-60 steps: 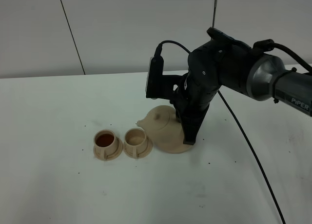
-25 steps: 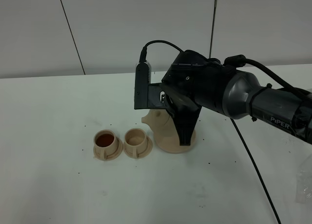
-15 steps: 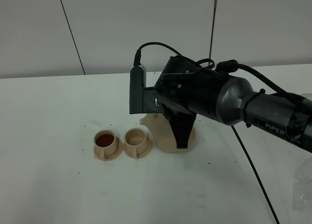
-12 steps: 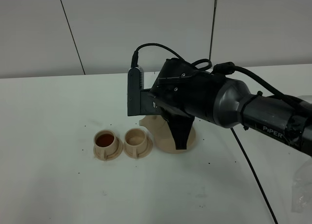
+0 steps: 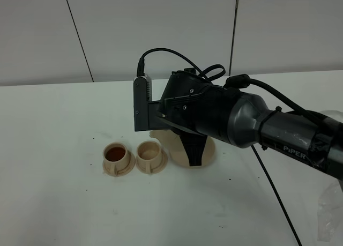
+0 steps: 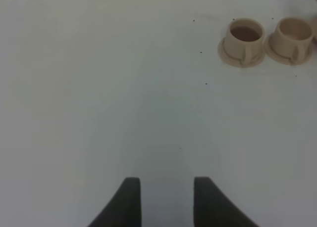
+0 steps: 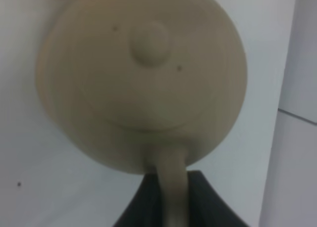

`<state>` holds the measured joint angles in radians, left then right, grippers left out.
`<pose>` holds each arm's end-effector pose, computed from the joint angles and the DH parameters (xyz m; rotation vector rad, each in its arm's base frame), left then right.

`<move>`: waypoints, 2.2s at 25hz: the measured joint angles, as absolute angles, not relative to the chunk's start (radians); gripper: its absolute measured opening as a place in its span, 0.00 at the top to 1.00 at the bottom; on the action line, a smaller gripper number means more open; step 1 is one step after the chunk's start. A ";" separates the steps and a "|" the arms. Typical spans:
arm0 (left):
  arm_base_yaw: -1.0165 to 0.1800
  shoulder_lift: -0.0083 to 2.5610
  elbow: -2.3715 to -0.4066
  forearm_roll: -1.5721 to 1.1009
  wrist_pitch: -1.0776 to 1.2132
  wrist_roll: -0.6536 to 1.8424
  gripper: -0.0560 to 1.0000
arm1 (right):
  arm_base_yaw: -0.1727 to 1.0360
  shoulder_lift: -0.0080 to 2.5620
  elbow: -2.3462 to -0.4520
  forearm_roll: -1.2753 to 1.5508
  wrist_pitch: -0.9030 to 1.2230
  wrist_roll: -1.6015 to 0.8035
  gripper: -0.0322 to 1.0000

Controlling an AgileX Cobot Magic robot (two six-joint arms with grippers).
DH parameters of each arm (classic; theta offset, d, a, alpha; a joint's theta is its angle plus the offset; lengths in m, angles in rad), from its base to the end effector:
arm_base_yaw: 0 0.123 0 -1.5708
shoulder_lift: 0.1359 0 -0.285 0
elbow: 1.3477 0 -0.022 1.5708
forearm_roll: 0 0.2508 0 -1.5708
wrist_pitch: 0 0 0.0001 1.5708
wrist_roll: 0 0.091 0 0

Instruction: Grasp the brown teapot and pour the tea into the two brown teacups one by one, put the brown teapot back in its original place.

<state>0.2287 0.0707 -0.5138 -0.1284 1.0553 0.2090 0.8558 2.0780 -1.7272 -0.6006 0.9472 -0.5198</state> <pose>0.0068 -0.0088 0.2822 -0.0194 2.0905 0.1102 0.3293 0.3155 0.2342 -1.9283 1.7918 -0.6518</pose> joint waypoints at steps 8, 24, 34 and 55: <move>0.229 0.071 -0.514 -0.128 1.055 0.209 0.64 | 0.887 2.078 -1.677 -0.679 0.949 -0.461 0.88; 0.229 0.071 -0.514 -0.128 1.055 0.209 0.64 | 0.925 2.078 -1.670 -0.753 0.951 -0.437 0.88; 0.229 0.071 -0.514 -0.128 1.055 0.209 0.64 | 0.943 2.078 -1.670 -0.791 0.952 -0.425 0.88; 0.229 0.071 -0.514 -0.128 1.055 0.209 0.64 | 0.954 2.092 -1.668 -0.849 0.924 -0.418 0.88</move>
<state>0.2287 0.0707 -0.5138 -0.1284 1.0553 0.2090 0.9537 2.0925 -1.6683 -0.8487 0.9236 -0.4184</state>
